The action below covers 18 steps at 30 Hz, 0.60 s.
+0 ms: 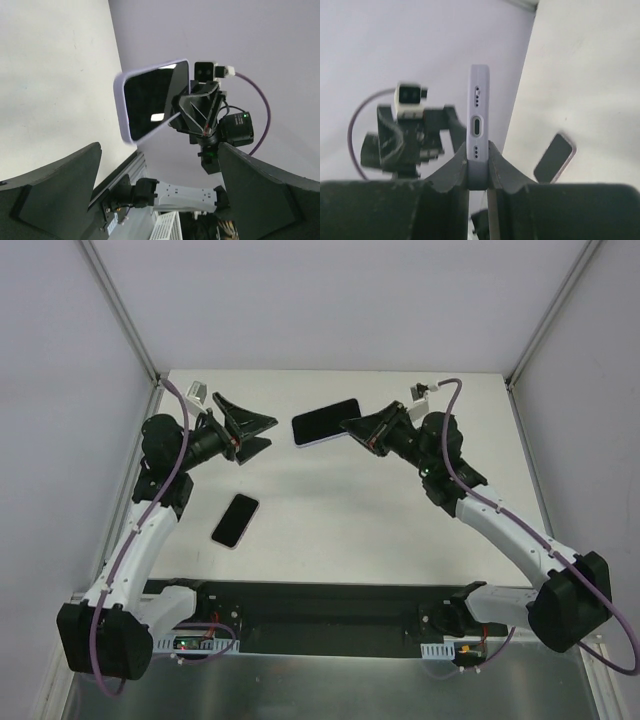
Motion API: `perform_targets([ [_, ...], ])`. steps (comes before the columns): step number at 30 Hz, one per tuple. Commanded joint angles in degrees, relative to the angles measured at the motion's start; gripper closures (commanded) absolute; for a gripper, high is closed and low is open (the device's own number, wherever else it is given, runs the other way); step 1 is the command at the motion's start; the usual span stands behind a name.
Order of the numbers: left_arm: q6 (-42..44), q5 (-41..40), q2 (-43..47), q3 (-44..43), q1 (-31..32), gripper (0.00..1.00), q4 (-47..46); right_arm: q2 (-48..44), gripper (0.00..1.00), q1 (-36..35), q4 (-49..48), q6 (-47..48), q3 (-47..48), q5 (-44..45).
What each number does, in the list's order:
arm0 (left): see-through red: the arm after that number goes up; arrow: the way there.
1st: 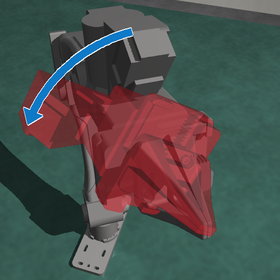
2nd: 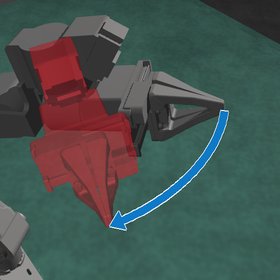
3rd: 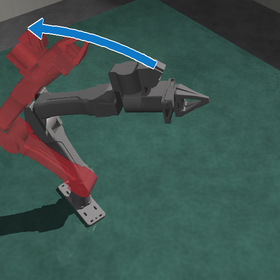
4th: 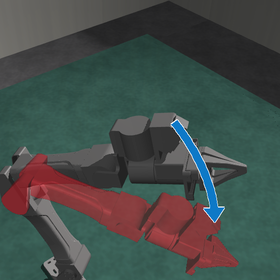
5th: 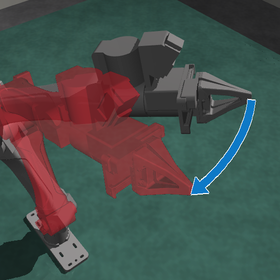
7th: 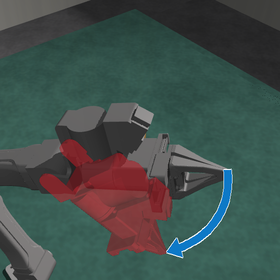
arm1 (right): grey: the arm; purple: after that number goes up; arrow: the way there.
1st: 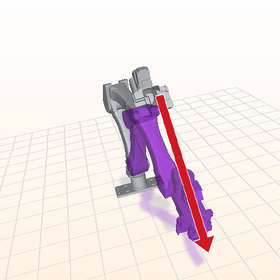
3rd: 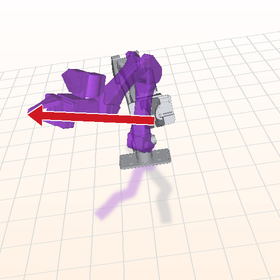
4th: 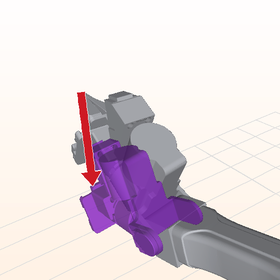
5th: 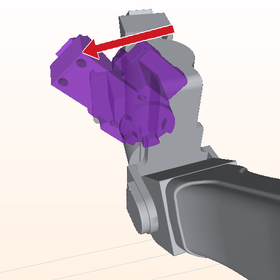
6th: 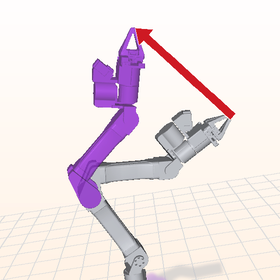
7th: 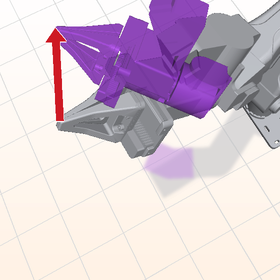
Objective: Take the phone out of the phone case
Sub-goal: Remove the phone case from the phone.
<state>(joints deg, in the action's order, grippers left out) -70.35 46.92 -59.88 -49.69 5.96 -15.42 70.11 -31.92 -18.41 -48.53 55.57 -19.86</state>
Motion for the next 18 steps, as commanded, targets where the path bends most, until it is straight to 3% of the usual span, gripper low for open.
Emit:
perform_targets([
  [1, -4.4, -8.0, 3.6, 3.3, 0.3, 0.01, 1.8, -2.3, 0.99, -0.2, -9.8, -14.0, -1.6, 18.2],
  [5, -7.8, -13.0, 3.8, 3.6, 3.9, 0.01, 1.9, -1.8, 0.99, -2.2, -5.8, -19.6, -0.3, 27.4],
  [13, -8.5, -17.8, -5.6, -3.7, 12.1, 0.01, 2.9, -1.5, 0.99, -6.0, 4.6, -23.6, 5.5, 32.2],
  [18, -9.5, -21.6, -9.5, -6.3, 13.7, 0.01, 2.4, -2.7, 0.99, -7.1, 9.6, -26.0, 6.6, 34.6],
])
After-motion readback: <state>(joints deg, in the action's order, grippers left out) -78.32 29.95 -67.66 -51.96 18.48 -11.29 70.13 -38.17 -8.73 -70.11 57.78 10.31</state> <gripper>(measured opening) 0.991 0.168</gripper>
